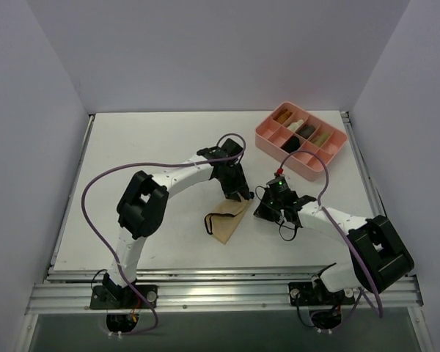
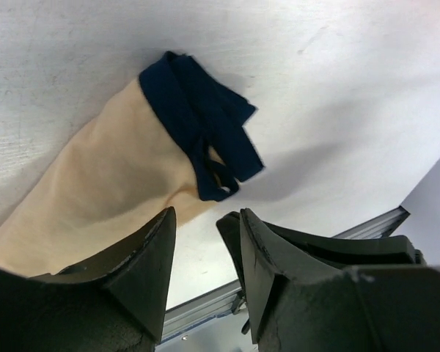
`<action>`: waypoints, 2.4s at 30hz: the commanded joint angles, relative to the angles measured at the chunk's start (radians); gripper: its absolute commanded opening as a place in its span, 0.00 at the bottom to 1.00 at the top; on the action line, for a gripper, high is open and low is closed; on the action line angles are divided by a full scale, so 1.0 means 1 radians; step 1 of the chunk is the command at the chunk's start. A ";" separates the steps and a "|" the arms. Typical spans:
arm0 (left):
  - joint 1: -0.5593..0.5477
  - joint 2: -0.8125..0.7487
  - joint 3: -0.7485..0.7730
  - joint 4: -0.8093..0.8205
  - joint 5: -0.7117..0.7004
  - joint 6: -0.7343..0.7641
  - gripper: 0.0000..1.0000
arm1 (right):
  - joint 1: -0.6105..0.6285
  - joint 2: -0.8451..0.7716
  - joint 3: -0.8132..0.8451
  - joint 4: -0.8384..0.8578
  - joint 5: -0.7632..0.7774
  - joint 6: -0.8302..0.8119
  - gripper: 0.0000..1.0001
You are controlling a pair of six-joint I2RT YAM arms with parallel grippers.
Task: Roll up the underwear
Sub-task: Fold the underwear
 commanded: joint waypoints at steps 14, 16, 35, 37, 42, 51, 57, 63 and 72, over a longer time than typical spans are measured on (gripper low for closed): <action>0.163 -0.237 -0.106 -0.122 -0.039 0.221 0.49 | -0.005 0.045 0.151 0.001 -0.006 0.041 0.35; 0.186 -0.251 -0.163 -0.125 -0.021 0.235 0.49 | -0.005 0.080 0.173 -0.002 -0.006 0.035 0.35; 0.070 -0.493 -0.542 0.074 0.068 0.186 0.45 | -0.007 0.224 0.300 -0.063 0.002 -0.016 0.22; 0.047 -0.499 -0.565 0.102 0.062 0.163 0.44 | -0.005 0.201 0.302 -0.075 0.000 -0.011 0.26; 0.007 -0.495 -0.591 0.165 0.050 0.126 0.37 | -0.002 0.117 0.274 -0.084 -0.023 0.055 0.35; -0.050 -0.406 -0.593 0.220 0.026 0.100 0.24 | 0.071 0.138 0.246 -0.072 -0.009 0.154 0.34; -0.082 -0.404 -0.604 0.217 -0.010 0.096 0.20 | 0.136 0.172 0.268 -0.084 0.028 0.220 0.36; -0.085 -0.392 -0.613 0.203 -0.045 0.097 0.16 | 0.147 0.186 0.280 -0.150 0.058 0.236 0.36; -0.088 -0.374 -0.613 0.191 -0.071 0.109 0.12 | 0.145 0.214 0.296 -0.157 0.064 0.236 0.36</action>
